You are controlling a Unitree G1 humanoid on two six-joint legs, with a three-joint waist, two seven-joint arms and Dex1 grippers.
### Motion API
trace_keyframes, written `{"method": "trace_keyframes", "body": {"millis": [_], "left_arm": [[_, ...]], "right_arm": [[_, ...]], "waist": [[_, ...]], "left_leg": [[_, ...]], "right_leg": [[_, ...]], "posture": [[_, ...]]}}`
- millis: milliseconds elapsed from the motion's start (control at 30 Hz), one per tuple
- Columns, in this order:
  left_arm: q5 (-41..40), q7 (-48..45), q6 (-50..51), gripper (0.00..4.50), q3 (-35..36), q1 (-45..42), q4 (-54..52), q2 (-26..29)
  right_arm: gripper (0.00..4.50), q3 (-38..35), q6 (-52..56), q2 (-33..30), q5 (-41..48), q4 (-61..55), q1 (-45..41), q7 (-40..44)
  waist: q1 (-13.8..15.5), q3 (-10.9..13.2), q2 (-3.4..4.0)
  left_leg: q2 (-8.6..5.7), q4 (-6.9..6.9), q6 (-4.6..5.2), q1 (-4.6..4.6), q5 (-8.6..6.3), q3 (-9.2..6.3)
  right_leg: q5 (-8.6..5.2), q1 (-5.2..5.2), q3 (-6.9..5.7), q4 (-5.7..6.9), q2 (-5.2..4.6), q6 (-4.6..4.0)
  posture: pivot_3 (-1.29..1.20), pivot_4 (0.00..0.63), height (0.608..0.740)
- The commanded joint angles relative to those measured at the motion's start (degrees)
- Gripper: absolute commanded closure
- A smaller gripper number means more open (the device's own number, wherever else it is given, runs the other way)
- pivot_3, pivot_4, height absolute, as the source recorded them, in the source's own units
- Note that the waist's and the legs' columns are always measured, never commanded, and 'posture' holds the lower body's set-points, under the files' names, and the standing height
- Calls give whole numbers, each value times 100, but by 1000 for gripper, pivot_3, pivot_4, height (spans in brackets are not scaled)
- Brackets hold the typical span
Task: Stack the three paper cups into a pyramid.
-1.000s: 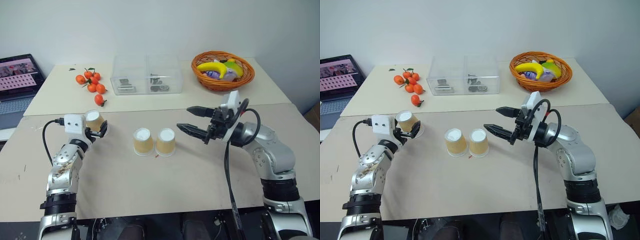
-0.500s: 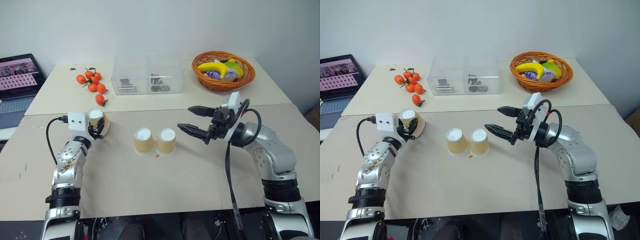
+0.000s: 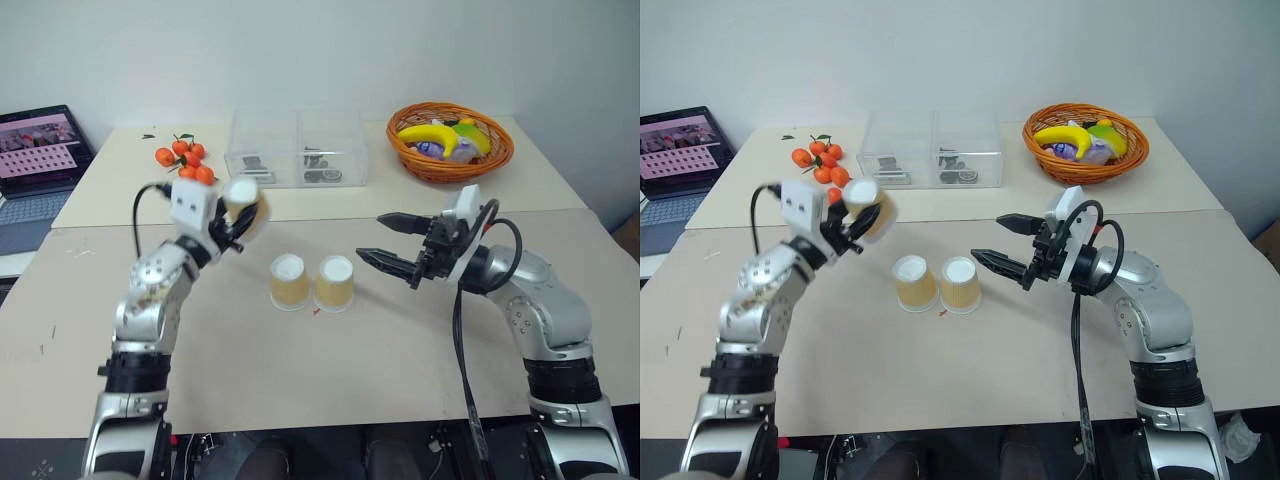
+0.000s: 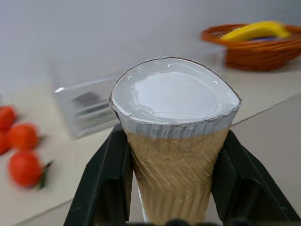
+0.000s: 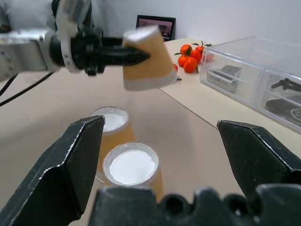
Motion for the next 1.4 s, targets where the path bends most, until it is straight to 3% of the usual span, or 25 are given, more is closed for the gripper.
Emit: {"method": "trace_keyframes", "body": {"millis": [33,167,300,533,833,1400], "left_arm": [[-644,-518,569,2601,193,-580,-380,330],[-1632,-1198,1598,2601,302,-1102,-607,750],[-2270,-2007,2129,2601,169,-965,-985,1158],[-1562,-2876,1539,2601,-466,-403,-795,1700],[-1054,-3017,1000,2601,-622,-839,90,1406],[-1021,-3374,1142,2601,-810,-669,-144,1207]], "right_arm": [[0,-73,-149,-49,2,-160,-3,-22],[0,-110,-132,-80,15,-230,76,-56],[0,-120,-139,-100,13,-245,89,-96],[0,-119,-129,-103,28,-339,184,-181],[0,-124,-132,-107,19,-368,204,-229],[0,-199,193,-346,413,-669,367,10]], "waist": [[-39,0,0],[-142,0,0],[-178,1,0],[-155,1,0],[-140,2,-1],[-142,2,-1]], "left_leg": [[0,-1,0,2,0,1],[1,-3,1,2,0,0],[1,-3,2,4,-1,1],[0,-2,1,7,0,2],[0,-1,1,2,0,1],[0,0,1,3,0,1]], "right_leg": [[0,0,1,-1,0,0],[0,-2,0,-1,0,1],[-2,-2,1,1,0,3],[-1,0,2,4,2,1],[-1,-1,2,0,1,1],[-1,0,3,1,1,1]], "posture": [[0,150,728],[0,150,728],[0,150,728],[0,150,728],[0,150,728],[0,150,728]]}}
